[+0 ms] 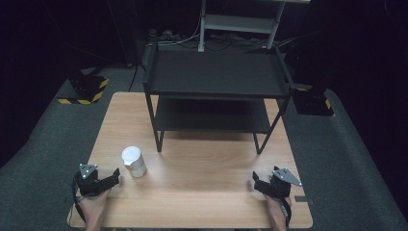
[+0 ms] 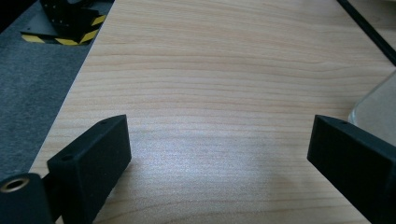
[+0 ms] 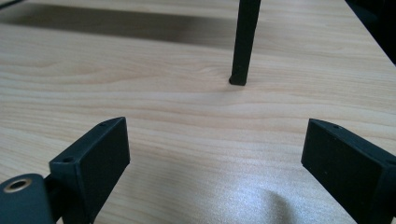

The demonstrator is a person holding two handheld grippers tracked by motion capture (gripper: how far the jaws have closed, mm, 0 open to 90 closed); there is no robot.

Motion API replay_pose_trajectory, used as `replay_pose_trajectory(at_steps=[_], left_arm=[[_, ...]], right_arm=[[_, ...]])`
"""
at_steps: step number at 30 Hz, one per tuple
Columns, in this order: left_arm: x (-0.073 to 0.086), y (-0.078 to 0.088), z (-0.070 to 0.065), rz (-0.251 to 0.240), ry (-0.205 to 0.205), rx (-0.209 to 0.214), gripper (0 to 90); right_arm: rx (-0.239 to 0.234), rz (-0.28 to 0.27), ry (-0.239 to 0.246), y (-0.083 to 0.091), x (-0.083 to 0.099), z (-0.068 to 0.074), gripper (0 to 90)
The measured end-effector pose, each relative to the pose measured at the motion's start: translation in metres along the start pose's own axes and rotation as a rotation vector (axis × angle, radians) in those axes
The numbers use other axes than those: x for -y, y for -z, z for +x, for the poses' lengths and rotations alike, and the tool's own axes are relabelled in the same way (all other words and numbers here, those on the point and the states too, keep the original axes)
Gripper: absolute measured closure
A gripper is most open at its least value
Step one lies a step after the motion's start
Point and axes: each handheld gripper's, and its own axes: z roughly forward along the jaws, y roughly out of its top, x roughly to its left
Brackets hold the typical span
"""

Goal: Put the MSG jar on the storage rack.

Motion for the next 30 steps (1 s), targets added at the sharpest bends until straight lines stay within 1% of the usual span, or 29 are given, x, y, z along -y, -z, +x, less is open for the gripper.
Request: replay_pose_trajectory(at_steps=[5, 7, 8, 11, 12, 13, 14, 15, 16, 17, 19, 20, 21, 22, 23, 24, 25, 26, 27, 28, 30], left_arm=[[0.003, 0.002, 0.004, -0.014, 0.011, 0.020, 7.2], [0.003, 0.003, 0.005, -0.016, 0.002, 0.028, 7.8], [0.004, 0.003, 0.006, -0.020, -0.010, 0.036, 8.2], [0.003, 0.004, 0.005, -0.017, -0.022, 0.040, 8.2], [0.003, 0.006, 0.005, -0.015, -0.046, 0.053, 8.1], [0.003, 0.006, 0.005, -0.015, -0.046, 0.053, 8.1], [0.005, 0.010, 0.003, -0.021, -0.083, 0.058, 8.1], [0.005, 0.010, 0.003, -0.021, -0.083, 0.058, 8.2], [0.007, 0.015, 0.004, -0.028, -0.103, 0.074, 8.1], [0.007, 0.015, 0.004, -0.028, -0.103, 0.074, 7.9], [0.007, 0.023, 0.004, -0.035, -0.126, 0.096, 7.5], [0.007, 0.023, 0.004, -0.035, -0.126, 0.096, 7.5], [0.007, 0.025, 0.004, -0.039, -0.134, 0.110, 7.5], [0.007, 0.029, 0.002, -0.043, -0.151, 0.131, 7.5], [0.007, 0.030, 0.001, -0.044, -0.158, 0.144, 7.5], [0.007, 0.031, -0.002, -0.048, -0.174, 0.166, 7.5], [0.007, 0.031, -0.002, -0.048, -0.174, 0.166, 7.5], [0.006, 0.030, -0.008, -0.051, -0.197, 0.186, 7.5], [0.006, 0.030, -0.008, -0.051, -0.197, 0.186, 7.5], [0.005, 0.029, -0.015, -0.054, -0.217, 0.196, 7.5], [0.004, 0.028, -0.017, -0.054, -0.222, 0.203, 7.5]], right_arm=[[0.004, 0.012, 0.003, -0.001, -0.002, 0.001, 6.7], [0.002, 0.016, 0.009, -0.002, -0.002, 0.001, 6.8], [0.001, 0.016, 0.010, -0.002, -0.002, 0.001, 6.8], [-0.001, 0.020, 0.014, -0.002, -0.003, 0.001, 7.0], [-0.005, 0.027, 0.014, -0.003, -0.004, 0.001, 7.4], [-0.005, 0.027, 0.014, -0.003, -0.004, 0.001, 7.4], [-0.008, 0.029, 0.018, -0.003, -0.004, 0.001, 7.5], [-0.008, 0.029, 0.020, -0.003, -0.004, 0.001, 7.6], [-0.008, 0.029, 0.020, -0.003, -0.004, 0.001, 7.6], [-0.008, 0.029, 0.020, -0.003, -0.004, 0.001, 7.6], [-0.005, 0.028, 0.018, -0.003, -0.004, 0.001, 7.8], [-0.005, 0.028, 0.018, -0.003, -0.004, 0.001, 7.8], [-0.005, 0.027, 0.019, -0.003, -0.004, 0.001, 7.9], [-0.005, 0.027, 0.022, -0.003, -0.004, 0.001, 7.9], [-0.004, 0.027, 0.022, -0.003, -0.004, 0.001, 7.9], [-0.004, 0.028, 0.022, -0.003, -0.004, 0.001, 7.9], [-0.004, 0.028, 0.022, -0.003, -0.004, 0.001, 7.9], [-0.004, 0.025, 0.021, -0.003, -0.003, 0.001, 8.0], [-0.004, 0.025, 0.021, -0.003, -0.003, 0.001, 8.0], [-0.004, 0.024, 0.020, -0.003, -0.003, 0.001, 8.1], [-0.004, 0.023, 0.020, -0.003, -0.003, 0.001, 8.0]])
